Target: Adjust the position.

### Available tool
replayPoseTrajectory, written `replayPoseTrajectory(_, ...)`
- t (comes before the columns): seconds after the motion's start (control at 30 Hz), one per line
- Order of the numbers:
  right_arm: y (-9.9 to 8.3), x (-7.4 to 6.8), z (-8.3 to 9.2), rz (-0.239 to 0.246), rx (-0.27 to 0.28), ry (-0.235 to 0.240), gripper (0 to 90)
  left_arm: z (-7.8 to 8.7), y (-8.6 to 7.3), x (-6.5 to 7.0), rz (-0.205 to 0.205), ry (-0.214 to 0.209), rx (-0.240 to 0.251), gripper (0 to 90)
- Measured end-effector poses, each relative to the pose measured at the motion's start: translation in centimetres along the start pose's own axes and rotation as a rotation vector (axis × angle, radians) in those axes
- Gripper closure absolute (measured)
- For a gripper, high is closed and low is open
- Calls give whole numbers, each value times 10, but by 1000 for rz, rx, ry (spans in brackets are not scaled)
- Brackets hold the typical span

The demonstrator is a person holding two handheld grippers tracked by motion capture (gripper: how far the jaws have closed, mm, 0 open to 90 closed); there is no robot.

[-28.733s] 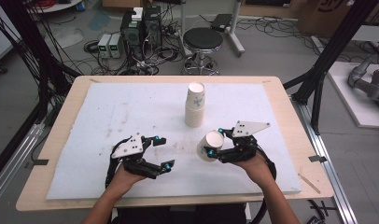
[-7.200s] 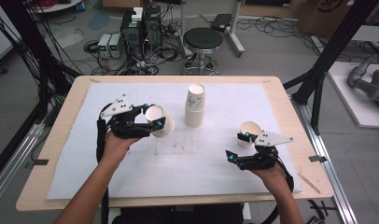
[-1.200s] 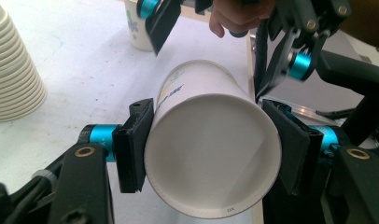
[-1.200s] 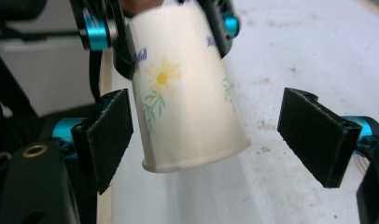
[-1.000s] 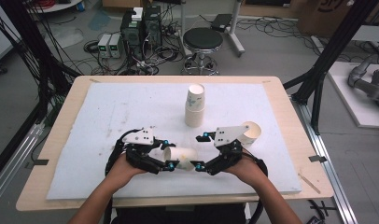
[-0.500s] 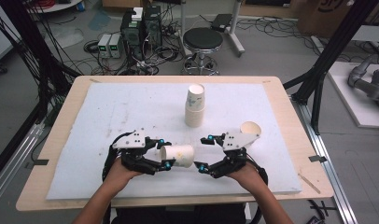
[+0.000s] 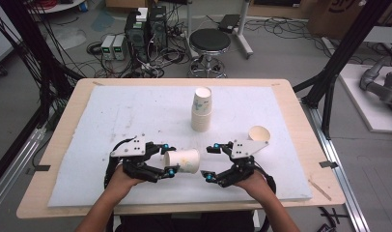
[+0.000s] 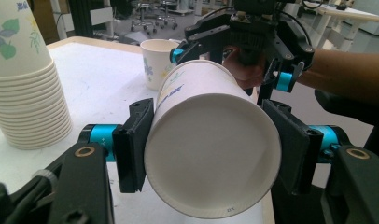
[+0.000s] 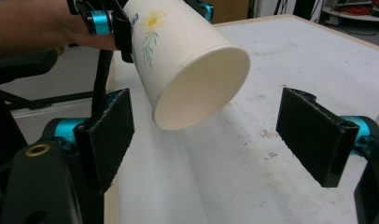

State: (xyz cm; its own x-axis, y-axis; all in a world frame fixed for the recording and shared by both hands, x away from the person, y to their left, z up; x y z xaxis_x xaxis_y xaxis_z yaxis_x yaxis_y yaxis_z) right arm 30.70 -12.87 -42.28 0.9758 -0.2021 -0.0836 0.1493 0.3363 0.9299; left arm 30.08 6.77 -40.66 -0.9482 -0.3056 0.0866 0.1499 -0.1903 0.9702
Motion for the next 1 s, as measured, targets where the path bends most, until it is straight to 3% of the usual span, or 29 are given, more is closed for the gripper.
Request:
replayPoseTrajectory(0.5, 0, -10, -10, 12, -10, 77, 197, -2, 6, 10, -33, -61, 16, 371)
replayPoseTrajectory(0.77, 0, -13, -16, 22, -20, 116, 205, -3, 7, 16, -27, -110, 32, 371)
replayPoseTrajectory(1.0, 3, -14, -16, 21, 22, 167, 254, -1, 7, 15, -7, -128, 68, 371)
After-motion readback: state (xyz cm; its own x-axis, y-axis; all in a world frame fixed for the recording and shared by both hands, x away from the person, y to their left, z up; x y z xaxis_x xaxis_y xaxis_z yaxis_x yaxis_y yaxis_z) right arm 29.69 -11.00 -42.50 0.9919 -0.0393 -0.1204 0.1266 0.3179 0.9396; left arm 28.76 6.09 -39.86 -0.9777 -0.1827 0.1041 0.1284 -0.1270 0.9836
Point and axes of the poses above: each handheld gripper's, and its own axes: z roughly backward along the jaws, y roughly out of its top, x roughly to its right, the point moved 7 cm from there along -z, roughly forward along the jaws, and after that the axes turned 4 degrees about y, right-handed, at the moved point
